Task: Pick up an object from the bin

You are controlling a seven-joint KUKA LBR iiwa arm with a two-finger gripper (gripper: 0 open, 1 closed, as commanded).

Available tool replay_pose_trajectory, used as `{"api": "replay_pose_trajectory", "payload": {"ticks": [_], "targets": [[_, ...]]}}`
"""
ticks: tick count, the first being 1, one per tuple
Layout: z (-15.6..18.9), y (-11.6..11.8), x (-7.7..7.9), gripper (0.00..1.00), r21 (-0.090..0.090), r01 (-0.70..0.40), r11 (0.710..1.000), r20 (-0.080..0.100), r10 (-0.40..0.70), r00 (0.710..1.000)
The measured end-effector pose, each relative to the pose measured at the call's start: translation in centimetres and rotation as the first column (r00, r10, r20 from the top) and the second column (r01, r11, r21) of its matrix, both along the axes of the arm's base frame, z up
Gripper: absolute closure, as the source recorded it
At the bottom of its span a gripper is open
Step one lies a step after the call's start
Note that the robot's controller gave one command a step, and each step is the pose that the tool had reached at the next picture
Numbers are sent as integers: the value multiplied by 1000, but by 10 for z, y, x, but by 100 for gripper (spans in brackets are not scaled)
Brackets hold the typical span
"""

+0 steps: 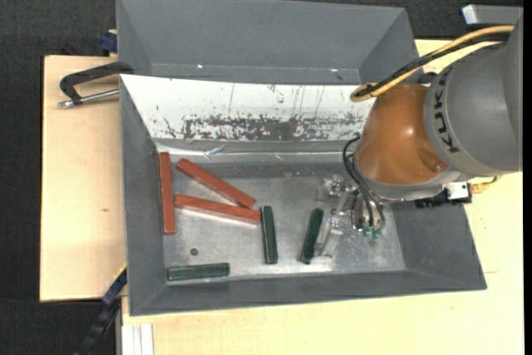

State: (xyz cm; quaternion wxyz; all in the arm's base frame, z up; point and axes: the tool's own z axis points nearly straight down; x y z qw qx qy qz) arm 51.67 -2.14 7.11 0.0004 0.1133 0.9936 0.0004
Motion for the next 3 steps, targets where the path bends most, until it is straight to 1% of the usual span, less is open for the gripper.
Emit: {"api": "replay_pose_trajectory", "payload": {"ticks": [1, 2, 3], "targets": [[0, 1, -6, 0, 0, -71, 997, 1, 71, 997], [0, -5, -16, 0, 0, -314, 949, -1, 314, 949], [0, 14, -19, 0, -1, -461, 887, 0, 461, 887]]}}
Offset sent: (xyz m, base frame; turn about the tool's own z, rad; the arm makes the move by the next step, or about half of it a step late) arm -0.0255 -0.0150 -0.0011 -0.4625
